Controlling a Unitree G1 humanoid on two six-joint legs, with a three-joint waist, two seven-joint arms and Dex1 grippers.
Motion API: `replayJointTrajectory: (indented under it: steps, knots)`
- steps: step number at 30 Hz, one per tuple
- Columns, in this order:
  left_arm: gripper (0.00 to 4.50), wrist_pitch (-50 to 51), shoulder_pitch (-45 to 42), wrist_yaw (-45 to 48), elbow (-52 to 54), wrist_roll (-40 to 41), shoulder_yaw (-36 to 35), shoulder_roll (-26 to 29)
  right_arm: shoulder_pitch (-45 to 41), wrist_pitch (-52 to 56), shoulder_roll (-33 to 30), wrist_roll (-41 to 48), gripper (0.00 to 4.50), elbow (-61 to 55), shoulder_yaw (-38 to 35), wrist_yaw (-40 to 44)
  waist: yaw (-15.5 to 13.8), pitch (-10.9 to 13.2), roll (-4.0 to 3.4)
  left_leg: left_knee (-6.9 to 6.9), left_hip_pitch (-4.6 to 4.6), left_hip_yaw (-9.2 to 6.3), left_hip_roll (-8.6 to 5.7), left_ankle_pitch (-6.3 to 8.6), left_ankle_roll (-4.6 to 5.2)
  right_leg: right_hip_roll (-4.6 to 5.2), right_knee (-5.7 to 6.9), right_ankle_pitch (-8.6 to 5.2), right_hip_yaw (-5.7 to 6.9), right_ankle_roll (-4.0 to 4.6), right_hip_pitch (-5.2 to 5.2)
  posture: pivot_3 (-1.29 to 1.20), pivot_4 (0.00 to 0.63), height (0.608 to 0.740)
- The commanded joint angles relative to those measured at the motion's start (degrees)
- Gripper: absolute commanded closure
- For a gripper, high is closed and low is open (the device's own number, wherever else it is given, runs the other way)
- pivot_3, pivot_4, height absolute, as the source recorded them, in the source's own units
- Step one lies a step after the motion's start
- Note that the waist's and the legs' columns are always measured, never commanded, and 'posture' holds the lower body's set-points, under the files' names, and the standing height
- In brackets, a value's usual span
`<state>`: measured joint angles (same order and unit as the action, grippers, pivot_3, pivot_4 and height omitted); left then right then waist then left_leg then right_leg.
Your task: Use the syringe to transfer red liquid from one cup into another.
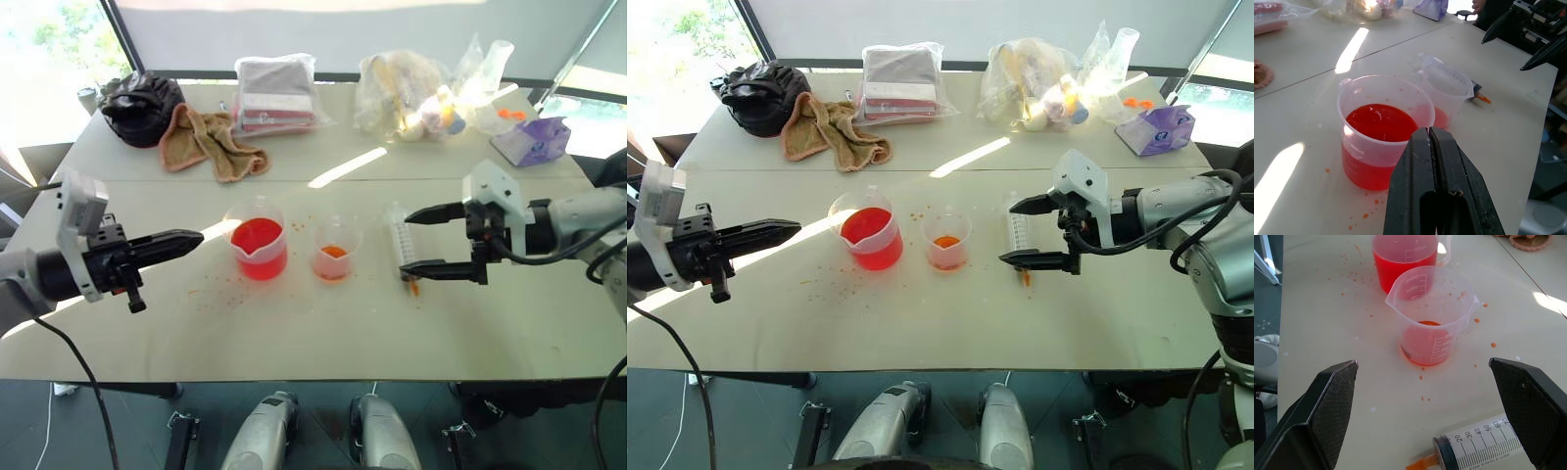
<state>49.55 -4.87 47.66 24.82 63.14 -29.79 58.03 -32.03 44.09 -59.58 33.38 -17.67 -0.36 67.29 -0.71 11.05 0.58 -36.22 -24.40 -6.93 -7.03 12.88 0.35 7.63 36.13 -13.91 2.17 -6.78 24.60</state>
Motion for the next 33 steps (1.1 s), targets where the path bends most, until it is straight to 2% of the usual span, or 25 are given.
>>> replayJointTrajectory:
  steps: [1, 23, 29, 33]
  knots:
    - [4.5, -0.26, -0.47, -0.1, 0.89, 0.24, -1.27, -0.13, -0.7, -0.17, -0.5, 0.05, 0.03, -0.62, -0.94, 0.1, 0.0, 0.0, 0.0, 0.0, 0.0, 0.0, 0.0, 0.0, 0.0, 0.0, 0.0, 0.0, 0.0, 0.0, 0.0, 0.0, 0.15, 0.734]
    - [4.5, -0.81, -2.58, -0.92, 1.08, -1.58, 0.36, -1.49, -3.62, 0.47, -0.94, -1.96, 0.03, 1.0, 1.76, 1.1, 0.03, 0.0, 0.0, -0.04, 0.05, 0.19, 0.01, 0.01, 0.03, -0.01, 0.03, 0.01, -0.17, -0.01, 0.01, 0.0, 0.15, 0.734]
    - [4.5, -1.14, -4.95, -1.07, 0.16, -2.35, 2.27, -1.86, -7.58, 6.08, 0.29, -1.74, 0.03, 3.88, 1.65, -1.92, 0.03, 0.0, 0.0, -0.06, 0.06, 0.23, 0.01, 0.01, 0.03, -0.01, 0.05, 0.02, -0.2, -0.01, 0.01, 0.0, 0.15, 0.734]
    - [4.5, -1.6, -7.21, -1.47, -0.33, -3.03, 3.95, -2.95, -13.33, 16.44, 0.58, -1.26, 0.03, 6.05, 2.84, -6.11, 0.02, -0.01, 0.0, -0.06, 0.07, 0.24, 0.01, 0.01, 0.03, -0.01, 0.06, 0.02, -0.23, -0.01, 0.01, 0.0, 0.15, 0.734]
